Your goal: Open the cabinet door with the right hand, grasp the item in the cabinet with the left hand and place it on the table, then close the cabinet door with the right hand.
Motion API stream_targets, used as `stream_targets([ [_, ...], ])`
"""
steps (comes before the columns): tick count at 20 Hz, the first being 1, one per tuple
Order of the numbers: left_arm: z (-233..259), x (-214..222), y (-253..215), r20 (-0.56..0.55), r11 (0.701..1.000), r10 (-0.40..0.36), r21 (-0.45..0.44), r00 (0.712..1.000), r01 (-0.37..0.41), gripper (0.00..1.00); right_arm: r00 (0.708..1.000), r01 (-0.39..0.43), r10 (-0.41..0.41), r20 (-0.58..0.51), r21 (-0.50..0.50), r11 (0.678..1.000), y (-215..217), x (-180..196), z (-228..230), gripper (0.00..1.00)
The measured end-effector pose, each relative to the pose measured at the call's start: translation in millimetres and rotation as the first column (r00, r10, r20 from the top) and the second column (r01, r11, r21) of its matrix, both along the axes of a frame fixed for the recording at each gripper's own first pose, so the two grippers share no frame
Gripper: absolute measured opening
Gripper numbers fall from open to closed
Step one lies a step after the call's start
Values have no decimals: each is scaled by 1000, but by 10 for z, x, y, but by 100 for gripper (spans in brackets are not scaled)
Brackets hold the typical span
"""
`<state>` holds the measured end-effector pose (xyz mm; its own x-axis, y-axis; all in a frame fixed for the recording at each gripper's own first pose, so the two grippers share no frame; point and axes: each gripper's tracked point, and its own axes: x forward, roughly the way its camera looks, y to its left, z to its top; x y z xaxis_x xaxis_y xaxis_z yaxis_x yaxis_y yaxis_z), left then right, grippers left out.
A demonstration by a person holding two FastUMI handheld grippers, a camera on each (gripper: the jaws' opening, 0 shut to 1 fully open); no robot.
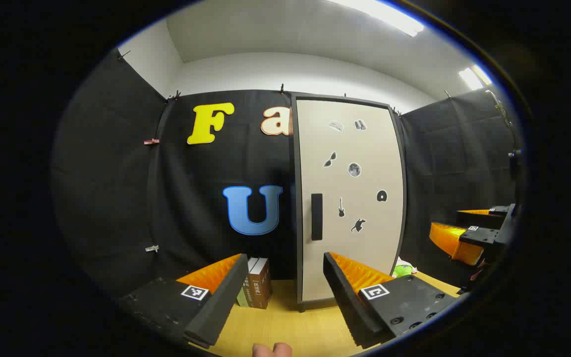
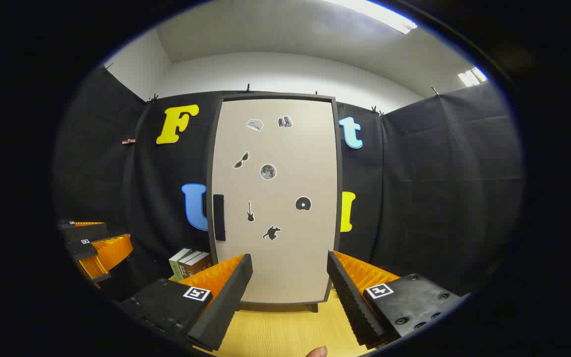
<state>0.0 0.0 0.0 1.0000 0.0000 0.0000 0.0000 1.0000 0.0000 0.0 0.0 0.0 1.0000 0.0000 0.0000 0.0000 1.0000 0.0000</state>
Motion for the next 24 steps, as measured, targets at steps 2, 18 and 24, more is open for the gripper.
stream_targets([
  [2, 7, -5, -11, 3, 1000, 1, 2, 1000, -1, 95, 1000, 0, 0, -2, 0, 1000, -12, -6, -3, 97],
  [18, -22, -9, -6, 7, 1000, 10, -4, 1000, -10, 95, 1000, 10, -10, 7, 2, 1000, -66, -47, 34, 97],
  [24, 4, -67, 15, 9, 1000, 10, -9, 1000, -10, 95, 1000, -20, 20, 0, 27, 999, 78, -22, 34, 98],
])
